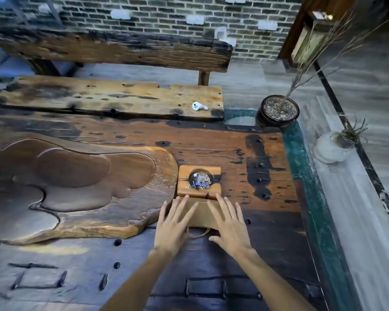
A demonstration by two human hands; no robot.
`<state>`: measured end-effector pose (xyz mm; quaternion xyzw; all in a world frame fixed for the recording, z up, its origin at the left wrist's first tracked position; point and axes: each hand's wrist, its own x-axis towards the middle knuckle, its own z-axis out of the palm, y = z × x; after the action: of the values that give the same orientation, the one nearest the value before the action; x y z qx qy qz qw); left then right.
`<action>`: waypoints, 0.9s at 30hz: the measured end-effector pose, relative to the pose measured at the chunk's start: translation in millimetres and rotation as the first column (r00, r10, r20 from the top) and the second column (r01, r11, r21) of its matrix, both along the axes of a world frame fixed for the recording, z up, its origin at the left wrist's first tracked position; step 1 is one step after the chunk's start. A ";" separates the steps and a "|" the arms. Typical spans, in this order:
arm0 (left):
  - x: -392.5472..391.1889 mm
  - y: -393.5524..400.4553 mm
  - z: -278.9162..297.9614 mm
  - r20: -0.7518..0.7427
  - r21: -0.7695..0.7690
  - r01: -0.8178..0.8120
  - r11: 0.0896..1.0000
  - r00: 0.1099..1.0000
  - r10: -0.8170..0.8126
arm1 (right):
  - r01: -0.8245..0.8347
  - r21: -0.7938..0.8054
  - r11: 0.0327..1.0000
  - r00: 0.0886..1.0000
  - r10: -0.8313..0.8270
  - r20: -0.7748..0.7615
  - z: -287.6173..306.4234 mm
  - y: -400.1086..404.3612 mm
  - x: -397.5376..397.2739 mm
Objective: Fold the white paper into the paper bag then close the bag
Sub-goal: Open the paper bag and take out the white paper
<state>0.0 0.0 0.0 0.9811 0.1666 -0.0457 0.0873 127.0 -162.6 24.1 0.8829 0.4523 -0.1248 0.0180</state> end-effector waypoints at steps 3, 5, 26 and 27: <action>6.5 8.1 -7.5 -0.059 -0.020 -0.001 1.000 0.998 0.000 | 0.068 -0.054 0.996 0.997 -0.069 -0.016 -12.6 5.3 4.0; 8.4 10.8 -13.1 -0.085 -0.014 -0.007 1.000 0.996 0.006 | 0.083 -0.079 0.993 0.997 -0.083 0.000 -20.5 5.2 6.3; 17.1 45.6 13.7 -0.012 -0.352 0.105 0.930 0.993 -0.116 | -0.131 0.015 0.991 0.981 0.132 -0.143 2.0 -24.2 34.3; 17.2 44.4 18.2 0.006 -0.388 0.089 0.917 0.996 -0.094 | -0.127 0.019 0.992 0.978 0.128 -0.163 6.0 -24.7 33.8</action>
<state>17.2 44.4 18.2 0.9509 0.1087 -0.0878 0.2763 160.7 -187.3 30.2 0.8390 0.5083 -0.1935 -0.0151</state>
